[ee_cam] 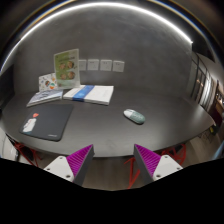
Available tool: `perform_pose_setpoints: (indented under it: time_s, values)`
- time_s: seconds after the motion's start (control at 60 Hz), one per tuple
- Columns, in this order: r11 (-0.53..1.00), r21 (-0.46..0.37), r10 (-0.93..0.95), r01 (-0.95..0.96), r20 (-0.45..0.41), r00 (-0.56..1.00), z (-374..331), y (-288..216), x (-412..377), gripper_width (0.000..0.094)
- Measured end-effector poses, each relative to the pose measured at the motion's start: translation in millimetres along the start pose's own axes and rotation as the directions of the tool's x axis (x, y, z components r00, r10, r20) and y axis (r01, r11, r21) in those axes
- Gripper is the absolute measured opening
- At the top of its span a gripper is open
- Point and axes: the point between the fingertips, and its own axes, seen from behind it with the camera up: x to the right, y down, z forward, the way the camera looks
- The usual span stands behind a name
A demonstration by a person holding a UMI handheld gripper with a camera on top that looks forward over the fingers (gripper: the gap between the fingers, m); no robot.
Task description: Arrange mouse
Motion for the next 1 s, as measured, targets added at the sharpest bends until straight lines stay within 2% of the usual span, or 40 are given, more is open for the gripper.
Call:
perform_pose_setpoints:
  time_s: [0.15, 0.3, 0.483, 0.6, 0.767, 1.0]
  values:
    - [1.0, -0.021, 0.008, -0.008, 0.002, 1.0, 69.2, -10.0, 61.1, 0.0843]
    - [0.996, -0.081, -0.025, 0.026, 0.018, 1.0, 127.1, -15.2, 109.6, 0.0846]
    - [0.99, -0.126, -0.055, 0.066, 0.093, 0.994, 180.4, -28.1, 129.1, 0.0847]
    - [0.99, -0.125, -0.049, 0.069, 0.153, 0.987, 203.8, -41.9, 127.2, 0.0843]
    - [0.989, -0.146, 0.012, 0.015, 0.182, 0.983, 227.8, -53.6, 132.7, 0.0844]
    - [0.989, -0.14, 0.067, -0.05, 0.123, 0.99, 263.9, -80.2, 152.5, 0.0834]
